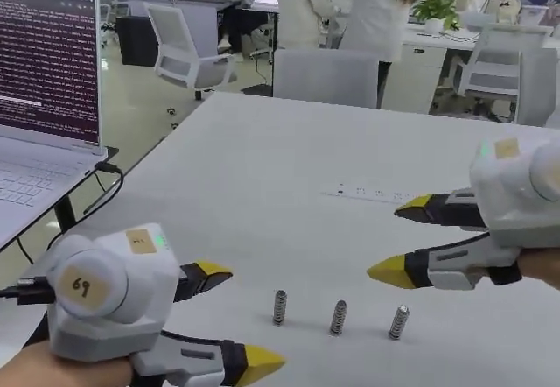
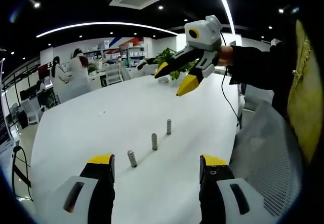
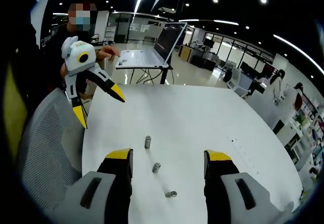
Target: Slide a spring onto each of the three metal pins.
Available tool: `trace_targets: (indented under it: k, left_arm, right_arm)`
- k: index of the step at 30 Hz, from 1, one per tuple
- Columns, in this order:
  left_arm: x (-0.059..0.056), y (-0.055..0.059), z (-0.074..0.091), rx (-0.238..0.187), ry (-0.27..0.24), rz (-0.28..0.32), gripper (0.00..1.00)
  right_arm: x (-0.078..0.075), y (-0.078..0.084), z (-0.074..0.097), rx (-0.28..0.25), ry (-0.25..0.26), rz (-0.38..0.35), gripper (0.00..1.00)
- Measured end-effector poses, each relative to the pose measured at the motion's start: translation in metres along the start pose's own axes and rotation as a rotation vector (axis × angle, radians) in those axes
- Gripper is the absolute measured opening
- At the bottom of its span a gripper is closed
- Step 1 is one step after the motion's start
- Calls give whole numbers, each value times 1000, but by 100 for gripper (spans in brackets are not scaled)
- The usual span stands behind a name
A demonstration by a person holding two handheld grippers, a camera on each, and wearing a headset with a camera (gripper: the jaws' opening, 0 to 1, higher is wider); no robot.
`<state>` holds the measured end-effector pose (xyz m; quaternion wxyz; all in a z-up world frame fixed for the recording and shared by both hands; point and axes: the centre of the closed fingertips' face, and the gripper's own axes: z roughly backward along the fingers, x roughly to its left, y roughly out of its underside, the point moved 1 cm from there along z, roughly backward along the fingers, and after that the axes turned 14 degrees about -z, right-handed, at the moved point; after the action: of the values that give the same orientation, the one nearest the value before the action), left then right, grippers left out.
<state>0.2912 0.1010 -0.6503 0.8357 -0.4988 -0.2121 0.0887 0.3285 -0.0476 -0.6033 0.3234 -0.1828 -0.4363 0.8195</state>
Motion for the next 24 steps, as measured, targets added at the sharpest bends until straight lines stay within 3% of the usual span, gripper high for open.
trace_targets:
  k: [9,24]
  left_arm:
    - [0,1,1,-5,-4,11,64]
    - [-2,6,3,-2,-10,37,64]
  right_arm:
    - [-6,20,24,-56,73,-87,59]
    - [1,74,40,-53,127,-215,66]
